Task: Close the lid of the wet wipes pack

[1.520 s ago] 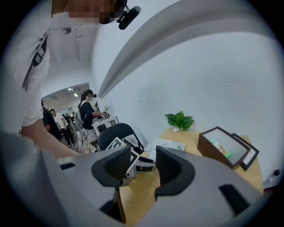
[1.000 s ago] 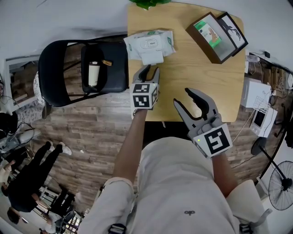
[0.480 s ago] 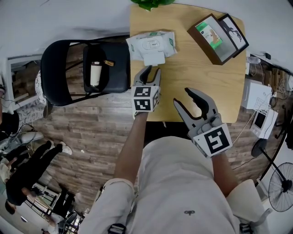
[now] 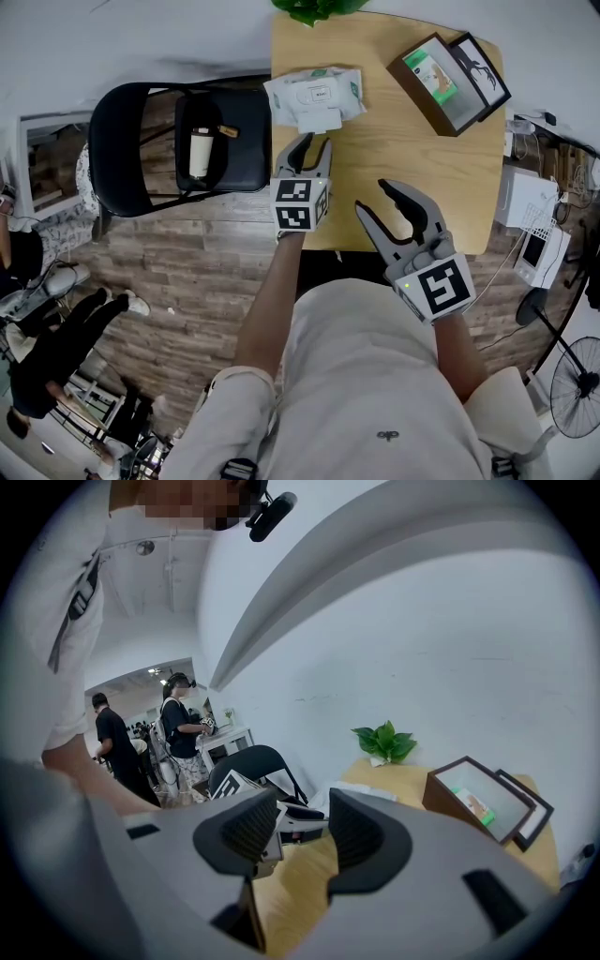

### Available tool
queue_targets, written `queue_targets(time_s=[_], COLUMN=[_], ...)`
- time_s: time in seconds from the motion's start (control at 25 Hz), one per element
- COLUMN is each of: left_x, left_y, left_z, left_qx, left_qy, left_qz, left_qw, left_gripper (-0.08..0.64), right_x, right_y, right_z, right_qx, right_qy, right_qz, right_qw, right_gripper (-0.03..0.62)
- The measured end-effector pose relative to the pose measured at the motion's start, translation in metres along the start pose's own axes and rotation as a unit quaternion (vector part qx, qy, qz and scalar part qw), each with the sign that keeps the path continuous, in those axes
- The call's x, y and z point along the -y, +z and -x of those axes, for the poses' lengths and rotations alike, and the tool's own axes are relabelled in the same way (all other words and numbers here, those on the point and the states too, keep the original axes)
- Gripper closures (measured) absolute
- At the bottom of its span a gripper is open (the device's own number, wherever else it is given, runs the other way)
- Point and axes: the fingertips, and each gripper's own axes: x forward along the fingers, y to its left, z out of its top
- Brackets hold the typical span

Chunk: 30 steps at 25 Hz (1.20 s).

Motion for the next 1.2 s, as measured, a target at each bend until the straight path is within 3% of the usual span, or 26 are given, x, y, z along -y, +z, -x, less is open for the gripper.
queue_targets(time_s=[1.2], left_x=[-0.018], left_y=[0.045], left_z=[-0.007], left_qx=[0.033], left_qy=[0.0], left_qz=[-0.036], left_qw=[0.9988], left_gripper=[0.43], right_x=[0.001], right_y=[0.0], right_z=[-0.002], right_qx=[0.001], right_qy=[-0.017], right_qz=[-0.012], right_qw=[1.0], right_gripper=[0.422])
